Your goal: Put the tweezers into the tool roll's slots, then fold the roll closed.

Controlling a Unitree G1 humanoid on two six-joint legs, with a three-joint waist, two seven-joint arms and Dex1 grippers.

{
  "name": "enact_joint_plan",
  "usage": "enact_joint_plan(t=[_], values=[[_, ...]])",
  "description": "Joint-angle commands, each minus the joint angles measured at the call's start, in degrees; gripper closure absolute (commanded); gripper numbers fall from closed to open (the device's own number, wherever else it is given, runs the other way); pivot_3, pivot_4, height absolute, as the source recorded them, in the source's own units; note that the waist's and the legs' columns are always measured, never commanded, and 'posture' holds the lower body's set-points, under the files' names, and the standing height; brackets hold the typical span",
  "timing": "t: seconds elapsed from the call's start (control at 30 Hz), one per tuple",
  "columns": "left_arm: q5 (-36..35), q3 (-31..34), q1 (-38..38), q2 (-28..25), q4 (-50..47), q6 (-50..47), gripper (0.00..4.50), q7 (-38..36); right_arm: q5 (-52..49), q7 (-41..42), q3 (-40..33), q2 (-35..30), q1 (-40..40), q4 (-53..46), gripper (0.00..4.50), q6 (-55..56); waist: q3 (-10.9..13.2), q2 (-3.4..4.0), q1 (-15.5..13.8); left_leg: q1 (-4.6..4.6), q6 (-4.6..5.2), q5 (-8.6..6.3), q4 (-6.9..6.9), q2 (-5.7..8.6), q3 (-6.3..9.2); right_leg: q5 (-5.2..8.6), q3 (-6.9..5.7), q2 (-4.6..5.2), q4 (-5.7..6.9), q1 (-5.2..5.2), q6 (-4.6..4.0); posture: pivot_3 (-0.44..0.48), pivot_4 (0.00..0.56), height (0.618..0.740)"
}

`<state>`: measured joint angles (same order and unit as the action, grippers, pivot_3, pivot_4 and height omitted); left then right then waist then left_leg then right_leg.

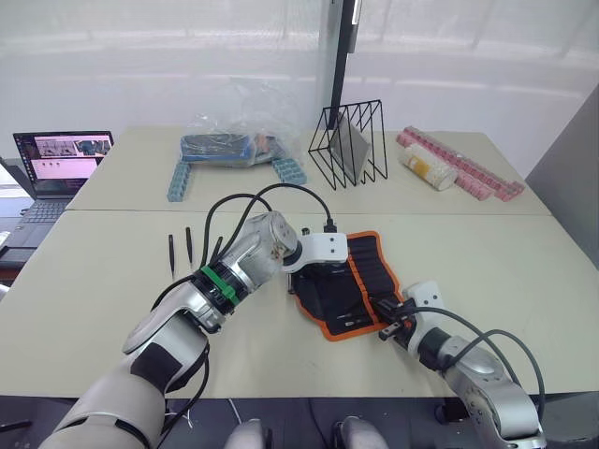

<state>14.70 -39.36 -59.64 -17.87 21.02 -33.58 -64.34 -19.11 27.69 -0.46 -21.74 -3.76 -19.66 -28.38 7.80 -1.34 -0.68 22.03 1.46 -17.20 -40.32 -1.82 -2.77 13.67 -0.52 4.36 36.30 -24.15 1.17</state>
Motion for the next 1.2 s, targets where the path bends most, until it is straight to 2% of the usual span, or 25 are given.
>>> enact_joint_plan(t=[0.03, 0.27, 0.47, 0.57, 0.73, 0.9, 1.2], values=[[0.7, 1.5, -1.8, 0.1, -1.3, 2.4, 4.50, 0.4, 0.1, 0.8, 2.1, -0.3, -1.6, 0.0, 4.48, -1.7, 0.0, 0.00, 0.0, 0.00, 0.00, 0.00, 0.00, 0.00, 0.00, 0.00, 0.00, 0.00, 0.00, 0.00, 0.00, 0.000, 0.150, 0.725], [3.2, 2.1, -2.5, -2.5, 1.6, 10.5, 4.50, 2.4, 0.3, 0.8, 2.1, -0.3, -1.3, 0.7, 4.48, -1.7, 0.0, 0.00, 0.0, -0.01, 0.00, 0.00, 0.00, 0.00, 0.00, 0.00, 0.00, 0.00, 0.00, 0.00, 0.00, 0.000, 0.150, 0.725], [2.3, 4.7, -3.1, -3.6, 4.1, 15.7, 4.50, 2.6, 0.4, 0.8, 2.4, -0.2, -1.2, 1.0, 4.48, -1.6, 0.0, 0.00, 0.0, 0.02, 0.00, 0.00, 0.00, -0.01, -0.01, 0.00, 0.00, 0.00, 0.00, -0.03, 0.00, 0.000, 0.150, 0.725], [0.8, 6.5, -2.9, -4.5, 4.0, 15.0, 4.50, 0.5, 0.5, 0.8, 2.5, -0.2, -1.1, 1.1, 4.48, -1.6, 0.0, 0.00, 0.0, 0.01, 0.00, 0.00, 0.00, -0.01, -0.01, 0.00, 0.00, -0.01, 0.01, -0.03, 0.00, 0.000, 0.150, 0.725], [-3.9, 9.8, -1.8, -6.3, 1.6, 8.1, 4.50, -5.5, 0.6, 1.0, 2.5, -0.3, -0.9, 1.3, 4.48, -1.5, 0.0, 0.00, 0.4, 0.01, 0.00, 0.00, 0.01, -0.03, -0.01, 0.00, 0.00, -0.04, 0.04, -0.06, 0.00, 0.000, 0.150, 0.725], [-4.3, 9.8, 0.1, -8.7, -1.2, 6.9, 4.50, -8.5, 0.7, 1.0, 2.4, -0.3, -0.6, 1.7, 4.48, -1.3, 0.0, 0.00, 0.3, -0.02, 0.01, -0.01, 0.00, -0.03, 0.01, 0.00, 0.00, -0.03, 0.04, -0.01, 0.00, 0.000, 0.150, 0.725], [-3.9, 9.1, 0.5, -7.9, -3.8, 2.4, 4.50, -8.7, 0.9, 1.0, 2.8, 0.1, -0.3, 2.2, 4.48, -1.0, 0.0, 0.00, 0.3, -0.03, 0.01, -0.01, -0.01, -0.03, 0.01, 0.00, 0.01, -0.04, 0.07, -0.01, 0.00, 0.000, 0.150, 0.725]])
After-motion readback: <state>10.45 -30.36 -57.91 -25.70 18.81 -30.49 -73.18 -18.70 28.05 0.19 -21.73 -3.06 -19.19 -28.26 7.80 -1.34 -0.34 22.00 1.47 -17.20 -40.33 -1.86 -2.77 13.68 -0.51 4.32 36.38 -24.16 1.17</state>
